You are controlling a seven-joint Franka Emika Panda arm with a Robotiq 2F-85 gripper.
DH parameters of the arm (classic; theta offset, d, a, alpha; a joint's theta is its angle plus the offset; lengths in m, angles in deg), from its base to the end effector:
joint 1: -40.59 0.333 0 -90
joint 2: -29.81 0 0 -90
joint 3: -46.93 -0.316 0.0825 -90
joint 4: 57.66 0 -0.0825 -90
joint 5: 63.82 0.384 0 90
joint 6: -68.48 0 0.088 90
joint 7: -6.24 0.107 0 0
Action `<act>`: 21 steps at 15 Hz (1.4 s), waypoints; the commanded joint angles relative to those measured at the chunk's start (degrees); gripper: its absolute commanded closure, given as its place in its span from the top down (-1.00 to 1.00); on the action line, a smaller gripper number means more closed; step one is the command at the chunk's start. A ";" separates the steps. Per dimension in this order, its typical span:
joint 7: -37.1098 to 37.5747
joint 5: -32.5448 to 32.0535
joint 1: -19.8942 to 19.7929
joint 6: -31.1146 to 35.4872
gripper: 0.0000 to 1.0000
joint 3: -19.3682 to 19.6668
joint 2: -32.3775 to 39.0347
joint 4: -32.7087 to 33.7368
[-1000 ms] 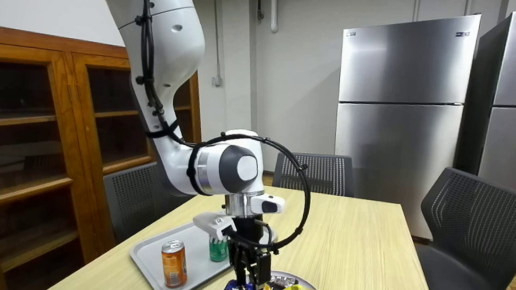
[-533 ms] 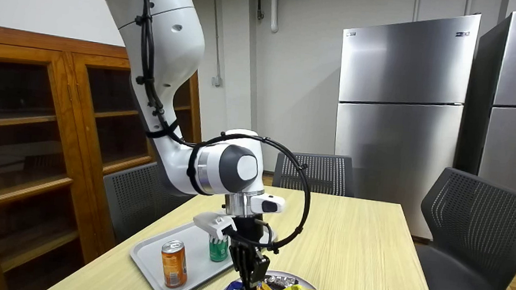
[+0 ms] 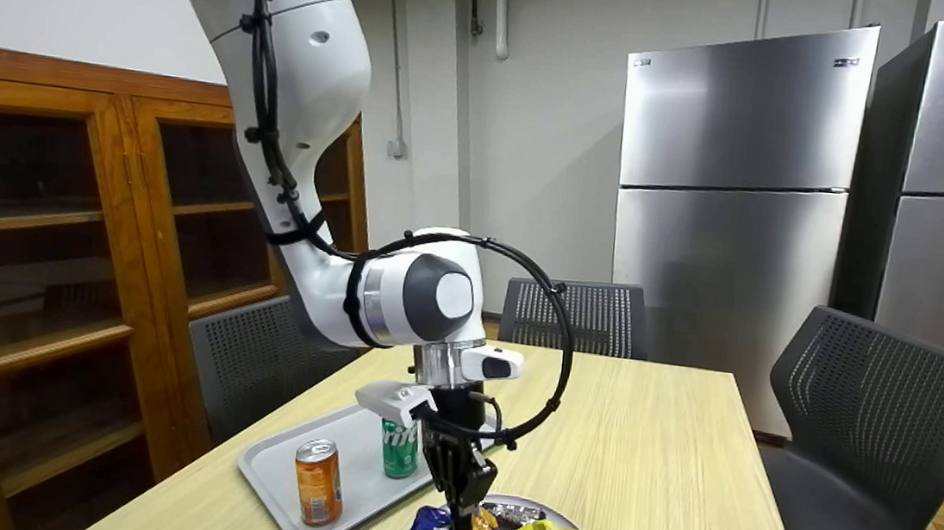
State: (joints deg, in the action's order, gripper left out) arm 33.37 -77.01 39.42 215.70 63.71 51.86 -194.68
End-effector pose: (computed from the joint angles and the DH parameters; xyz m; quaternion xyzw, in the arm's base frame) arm 0.4509 -0.1529 0.1505 0.9493 -0.2784 -0.0906 0.1149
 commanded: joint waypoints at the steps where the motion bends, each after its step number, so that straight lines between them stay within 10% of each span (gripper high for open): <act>1: 0.44 -3.74 1.83 -6.05 -1.00 2.49 -5.02 -1.02; 21: 7.02 -6.83 7.04 -20.07 -1.00 -15.56 -19.68 -1.61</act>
State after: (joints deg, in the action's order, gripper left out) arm 37.98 -83.82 45.23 197.73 51.13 34.79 -195.47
